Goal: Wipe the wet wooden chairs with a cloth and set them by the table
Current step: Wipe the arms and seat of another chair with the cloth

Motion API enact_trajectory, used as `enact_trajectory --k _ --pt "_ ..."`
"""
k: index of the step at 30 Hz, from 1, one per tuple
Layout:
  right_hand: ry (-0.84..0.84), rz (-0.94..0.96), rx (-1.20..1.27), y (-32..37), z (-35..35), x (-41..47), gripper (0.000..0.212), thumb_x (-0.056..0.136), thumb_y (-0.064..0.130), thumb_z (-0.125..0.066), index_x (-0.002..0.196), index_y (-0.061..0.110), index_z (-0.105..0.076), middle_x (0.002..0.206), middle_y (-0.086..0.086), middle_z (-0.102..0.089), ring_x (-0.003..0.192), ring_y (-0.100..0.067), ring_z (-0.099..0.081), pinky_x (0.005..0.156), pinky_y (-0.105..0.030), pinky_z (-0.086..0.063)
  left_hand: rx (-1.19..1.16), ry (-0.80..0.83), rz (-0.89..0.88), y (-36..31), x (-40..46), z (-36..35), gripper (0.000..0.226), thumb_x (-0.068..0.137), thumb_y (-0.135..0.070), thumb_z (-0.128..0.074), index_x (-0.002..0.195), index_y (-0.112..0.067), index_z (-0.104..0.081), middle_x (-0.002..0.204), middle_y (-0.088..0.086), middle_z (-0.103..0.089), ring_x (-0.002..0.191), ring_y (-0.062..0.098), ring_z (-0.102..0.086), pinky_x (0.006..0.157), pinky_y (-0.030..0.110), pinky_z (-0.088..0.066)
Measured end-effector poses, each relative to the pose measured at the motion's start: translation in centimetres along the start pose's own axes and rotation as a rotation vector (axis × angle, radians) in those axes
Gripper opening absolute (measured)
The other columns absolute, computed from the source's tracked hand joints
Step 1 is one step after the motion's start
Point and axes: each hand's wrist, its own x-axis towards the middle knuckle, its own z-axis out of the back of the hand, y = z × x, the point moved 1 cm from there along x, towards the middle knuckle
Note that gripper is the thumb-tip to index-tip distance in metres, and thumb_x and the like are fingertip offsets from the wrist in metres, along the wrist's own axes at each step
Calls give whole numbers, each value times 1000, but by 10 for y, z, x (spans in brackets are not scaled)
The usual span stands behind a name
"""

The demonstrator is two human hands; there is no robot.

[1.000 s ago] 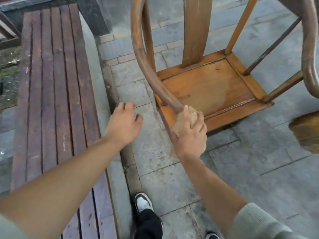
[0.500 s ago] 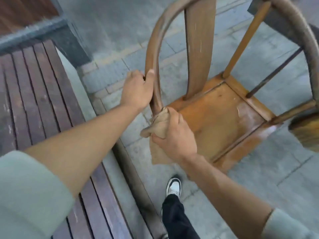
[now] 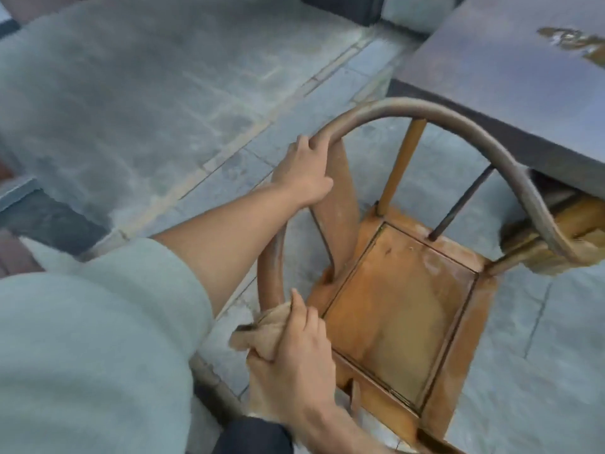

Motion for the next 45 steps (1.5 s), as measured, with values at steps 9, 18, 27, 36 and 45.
enact_trajectory --k 9,18,27,36,45 --pt "-309 -376 -107 49 -14 20 99 47 43 -94 138 31 -56 107 0 -73 94 -21 -72 78 -34 -58 -128 215 -337 -3 101 -2 86 74 -15 -51 150 -41 -20 128 19 -45 108 43 -55 81 40 -46" --pt "-554 -647 -101 117 -5 110 96 62 65 -65 144 19 -49 120 3 -57 112 -21 -55 91 -39 -50 87 345 -452 -7 145 12 93 79 -26 -52 151 -45 2 100 17 -58 89 40 -59 72 42 -53" --pt "-600 -804 -74 137 45 216 102 76 70 -62 156 18 -27 128 3 -47 114 -20 -47 98 -36 -47 194 356 -608 -31 182 -4 90 82 -40 -57 156 -32 -7 144 21 -31 130 40 -38 100 49 -40" --pt "-629 -922 -46 106 115 318 107 77 70 -62 158 15 -18 137 -3 -44 123 -26 -43 104 -43 -44 353 499 -1039 -76 261 -24 91 88 -44 -52 158 -23 2 164 16 18 150 33 19 123 52 -8" --pt "-661 -1114 142 62 180 391 110 83 64 -67 160 16 -7 143 -5 -36 132 -28 -37 110 -43 -41 314 780 -1253 -185 329 -81 77 99 -48 -39 158 -9 -7 166 14 4 153 28 6 122 40 -6"
